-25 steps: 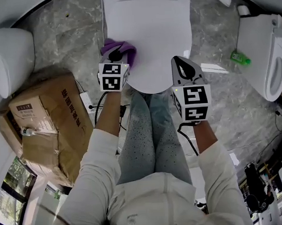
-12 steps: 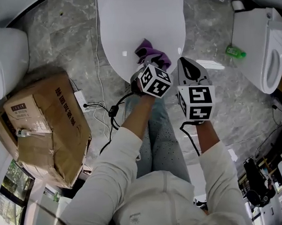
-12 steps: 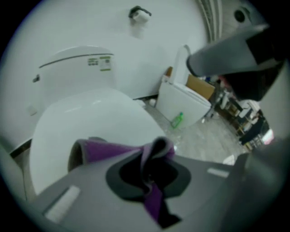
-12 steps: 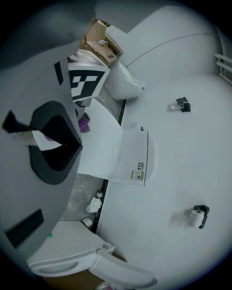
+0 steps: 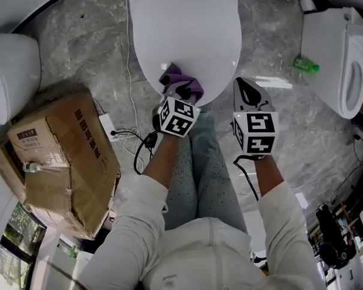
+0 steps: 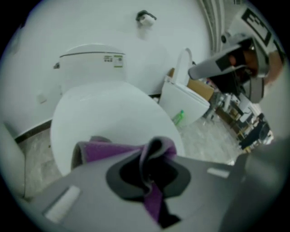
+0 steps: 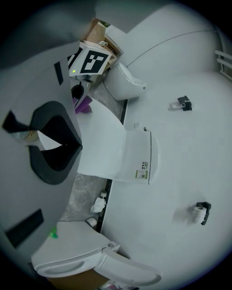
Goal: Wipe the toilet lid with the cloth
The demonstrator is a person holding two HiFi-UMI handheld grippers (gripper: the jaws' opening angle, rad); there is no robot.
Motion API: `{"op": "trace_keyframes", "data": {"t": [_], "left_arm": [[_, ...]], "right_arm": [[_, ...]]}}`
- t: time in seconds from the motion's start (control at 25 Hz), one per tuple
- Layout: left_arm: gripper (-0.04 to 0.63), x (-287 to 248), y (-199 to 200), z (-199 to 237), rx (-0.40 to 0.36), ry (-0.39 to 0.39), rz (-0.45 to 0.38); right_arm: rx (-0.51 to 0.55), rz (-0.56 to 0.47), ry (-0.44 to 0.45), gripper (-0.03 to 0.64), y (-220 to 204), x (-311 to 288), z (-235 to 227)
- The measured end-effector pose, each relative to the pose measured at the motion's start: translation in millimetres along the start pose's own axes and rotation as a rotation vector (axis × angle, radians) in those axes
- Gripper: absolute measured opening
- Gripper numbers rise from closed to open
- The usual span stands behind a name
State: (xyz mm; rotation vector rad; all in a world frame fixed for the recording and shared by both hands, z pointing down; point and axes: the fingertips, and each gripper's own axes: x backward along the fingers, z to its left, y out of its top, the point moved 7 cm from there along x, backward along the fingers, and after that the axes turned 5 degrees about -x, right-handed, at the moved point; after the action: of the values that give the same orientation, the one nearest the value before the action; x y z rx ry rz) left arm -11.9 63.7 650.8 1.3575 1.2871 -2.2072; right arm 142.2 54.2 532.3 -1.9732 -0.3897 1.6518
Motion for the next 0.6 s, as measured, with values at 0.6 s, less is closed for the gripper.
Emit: {"op": "trace_keyframes", "data": {"t": [0.6], "left_arm": [[0.014, -30, -1, -73, -0.021, -0.077, -0.013]], "right_arm": [[0.029, 0.02, -0.003, 0.015, -23, 6, 8]]}}
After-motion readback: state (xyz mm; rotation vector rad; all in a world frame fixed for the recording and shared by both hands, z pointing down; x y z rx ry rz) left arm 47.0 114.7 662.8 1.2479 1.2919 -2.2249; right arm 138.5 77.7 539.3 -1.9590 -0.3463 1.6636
